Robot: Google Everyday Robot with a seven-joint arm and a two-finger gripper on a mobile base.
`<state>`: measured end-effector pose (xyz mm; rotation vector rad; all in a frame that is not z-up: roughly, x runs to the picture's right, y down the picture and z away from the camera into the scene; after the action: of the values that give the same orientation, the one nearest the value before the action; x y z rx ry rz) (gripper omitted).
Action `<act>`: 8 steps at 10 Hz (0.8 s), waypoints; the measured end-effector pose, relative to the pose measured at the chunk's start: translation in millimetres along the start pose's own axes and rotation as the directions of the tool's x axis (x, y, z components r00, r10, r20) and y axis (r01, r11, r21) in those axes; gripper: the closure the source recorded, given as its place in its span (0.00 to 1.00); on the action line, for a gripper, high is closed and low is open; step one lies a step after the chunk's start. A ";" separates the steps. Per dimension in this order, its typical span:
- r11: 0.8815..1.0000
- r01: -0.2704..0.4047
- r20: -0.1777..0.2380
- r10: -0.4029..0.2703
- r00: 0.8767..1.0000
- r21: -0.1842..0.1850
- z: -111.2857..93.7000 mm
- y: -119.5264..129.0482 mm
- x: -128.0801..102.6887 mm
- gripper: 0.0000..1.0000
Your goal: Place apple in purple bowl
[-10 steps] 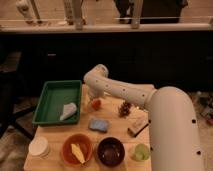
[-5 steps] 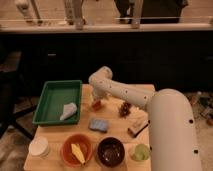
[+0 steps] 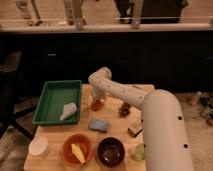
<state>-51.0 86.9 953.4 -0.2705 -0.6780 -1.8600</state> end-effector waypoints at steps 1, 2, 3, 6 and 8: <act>1.000 0.008 0.002 -0.008 1.000 -0.006 -2.9 -2.2 0.8 0.52; 1.000 0.016 -0.002 -0.016 1.000 -0.017 -13.5 -4.7 2.9 0.63; 0.999 0.020 0.002 -0.020 1.000 -0.030 -25.0 -6.7 1.7 0.74; 0.997 0.046 0.000 -0.046 0.999 -0.059 -58.9 -20.3 -1.1 0.99; 0.996 0.065 0.008 -0.065 0.998 -0.066 -71.9 -31.4 -7.7 1.00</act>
<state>-67.3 59.8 881.2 -0.3004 -0.6368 -1.9471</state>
